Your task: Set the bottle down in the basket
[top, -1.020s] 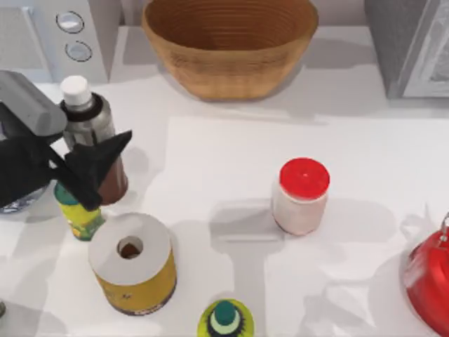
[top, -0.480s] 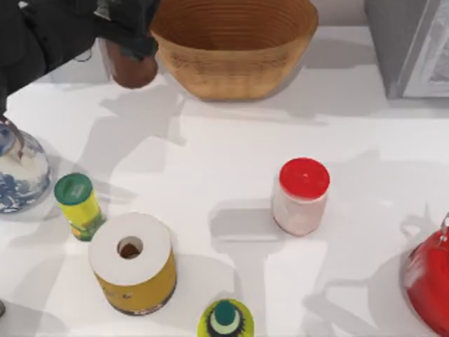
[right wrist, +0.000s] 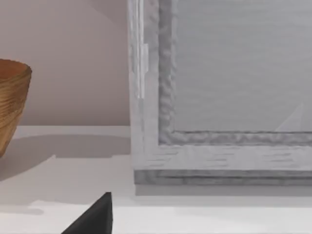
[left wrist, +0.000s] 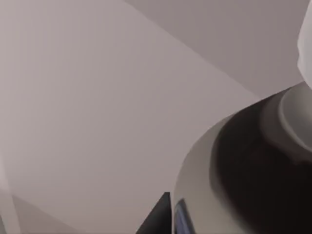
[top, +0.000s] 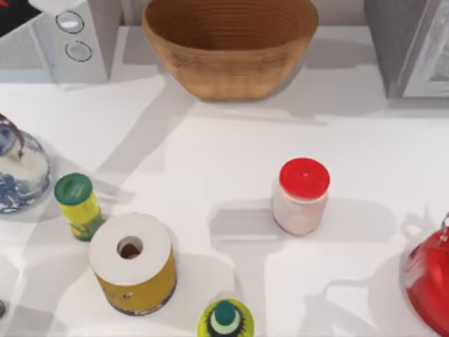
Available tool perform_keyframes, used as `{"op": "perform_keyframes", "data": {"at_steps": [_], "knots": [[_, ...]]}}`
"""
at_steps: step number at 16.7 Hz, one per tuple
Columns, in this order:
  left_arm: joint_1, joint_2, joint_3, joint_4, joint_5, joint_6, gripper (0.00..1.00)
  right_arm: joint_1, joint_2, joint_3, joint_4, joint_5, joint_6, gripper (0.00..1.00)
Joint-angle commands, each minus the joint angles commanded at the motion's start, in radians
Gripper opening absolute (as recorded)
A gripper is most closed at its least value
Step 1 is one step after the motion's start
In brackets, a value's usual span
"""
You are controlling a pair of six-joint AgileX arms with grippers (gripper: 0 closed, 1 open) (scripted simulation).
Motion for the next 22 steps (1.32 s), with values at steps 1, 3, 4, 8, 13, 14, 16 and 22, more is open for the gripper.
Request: {"op": "perform_keyframes", "data": {"at_steps": [1, 3, 4, 8, 13, 14, 16, 22], "knots": [[-0.025, 0.064, 0.083, -0.033, -0.065, -0.012, 0.00, 0.000, 0.000, 0.000, 0.000, 0.000, 0.000, 1.00], [-0.071, 0.184, 0.228, -0.090, -0.181, -0.032, 0.00, 0.000, 0.000, 0.000, 0.000, 0.000, 0.000, 1.00], [-0.089, 0.233, 0.286, -0.115, -0.231, -0.041, 0.00, 0.000, 0.000, 0.000, 0.000, 0.000, 0.000, 1.00], [-0.130, 0.335, 0.413, -0.178, -0.357, -0.063, 0.00, 0.000, 0.000, 0.000, 0.000, 0.000, 0.000, 1.00], [-0.146, 0.332, 0.390, -0.166, -0.366, -0.060, 0.00, 0.000, 0.000, 0.000, 0.000, 0.000, 0.000, 1.00], [-0.146, 0.335, 0.392, -0.165, -0.364, -0.060, 0.00, 0.000, 0.000, 0.000, 0.000, 0.000, 0.000, 1.00], [-0.136, 0.365, 0.411, -0.154, -0.355, -0.057, 0.00, 0.000, 0.000, 0.000, 0.000, 0.000, 0.000, 1.00], [-0.095, 0.474, 0.478, -0.109, -0.325, -0.053, 0.00, 0.000, 0.000, 0.000, 0.000, 0.000, 0.000, 1.00]]}}
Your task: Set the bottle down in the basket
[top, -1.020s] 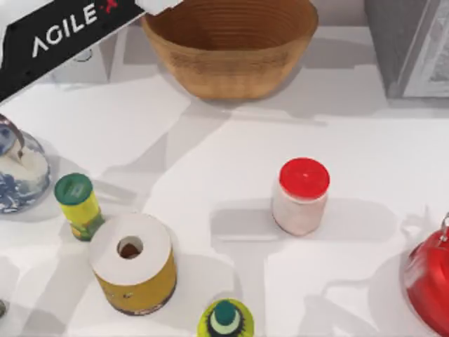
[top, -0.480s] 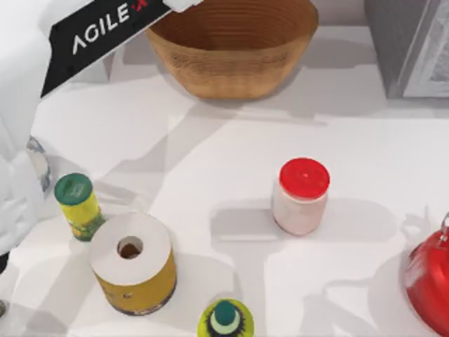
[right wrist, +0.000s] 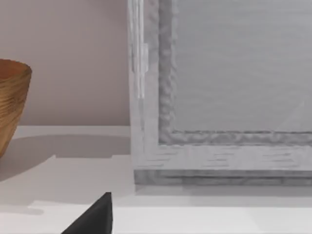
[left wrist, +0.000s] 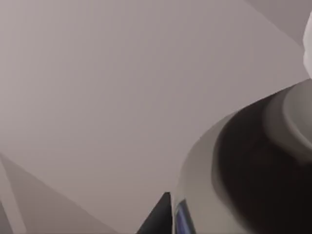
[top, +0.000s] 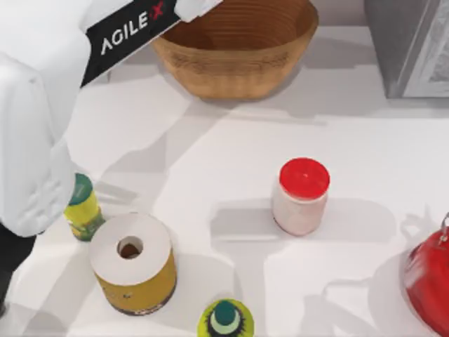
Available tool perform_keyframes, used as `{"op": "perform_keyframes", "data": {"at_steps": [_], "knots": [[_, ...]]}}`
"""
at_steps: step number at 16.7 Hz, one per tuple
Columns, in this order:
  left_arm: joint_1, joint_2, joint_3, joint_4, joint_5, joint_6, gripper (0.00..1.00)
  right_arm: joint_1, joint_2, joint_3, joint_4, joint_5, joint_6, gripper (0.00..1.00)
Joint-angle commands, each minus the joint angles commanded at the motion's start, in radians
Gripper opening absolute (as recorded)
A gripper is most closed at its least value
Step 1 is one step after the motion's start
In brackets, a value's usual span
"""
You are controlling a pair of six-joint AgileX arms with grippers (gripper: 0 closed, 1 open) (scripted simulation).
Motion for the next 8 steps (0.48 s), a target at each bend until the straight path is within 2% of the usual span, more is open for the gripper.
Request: {"op": "perform_keyframes", "data": {"at_steps": [6, 8], "knots": [[0.013, 0.026, 0.020, 0.016, 0.012, 0.001, 0.00, 0.000, 0.000, 0.000, 0.000, 0.000, 0.000, 1.00], [0.013, 0.026, 0.020, 0.016, 0.012, 0.001, 0.15, 0.000, 0.000, 0.000, 0.000, 0.000, 0.000, 1.00]]}}
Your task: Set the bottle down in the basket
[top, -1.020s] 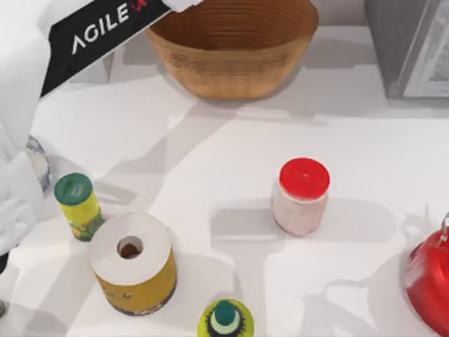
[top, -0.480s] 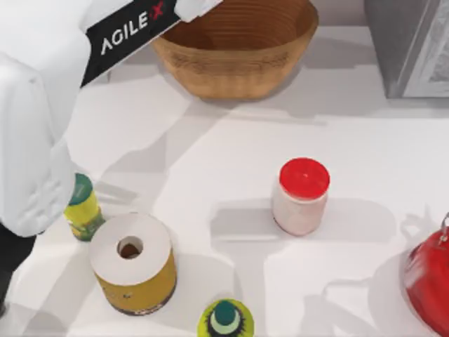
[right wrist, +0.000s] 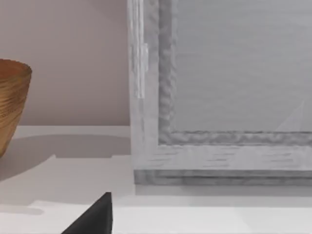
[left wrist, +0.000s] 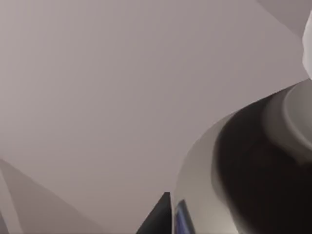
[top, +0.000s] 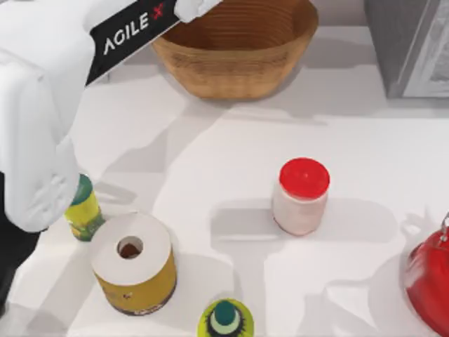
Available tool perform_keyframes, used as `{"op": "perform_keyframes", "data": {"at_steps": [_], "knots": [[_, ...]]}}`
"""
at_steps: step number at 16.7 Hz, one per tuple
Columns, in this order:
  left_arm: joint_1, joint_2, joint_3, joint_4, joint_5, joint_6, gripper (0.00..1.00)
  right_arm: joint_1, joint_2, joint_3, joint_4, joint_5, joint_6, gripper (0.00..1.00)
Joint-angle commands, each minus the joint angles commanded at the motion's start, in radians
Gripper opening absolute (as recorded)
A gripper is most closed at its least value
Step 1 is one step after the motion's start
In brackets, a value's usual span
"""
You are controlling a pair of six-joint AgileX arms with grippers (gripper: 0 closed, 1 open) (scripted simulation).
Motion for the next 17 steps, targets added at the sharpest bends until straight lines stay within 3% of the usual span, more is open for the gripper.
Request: {"op": "perform_keyframes", "data": {"at_steps": [11, 17], "knots": [[0.000, 0.000, 0.000, 0.000, 0.000, 0.000, 0.98, 0.000, 0.000, 0.000, 0.000, 0.000, 0.000, 1.00], [0.000, 0.000, 0.000, 0.000, 0.000, 0.000, 1.00, 0.000, 0.000, 0.000, 0.000, 0.000, 0.000, 1.00]]}}
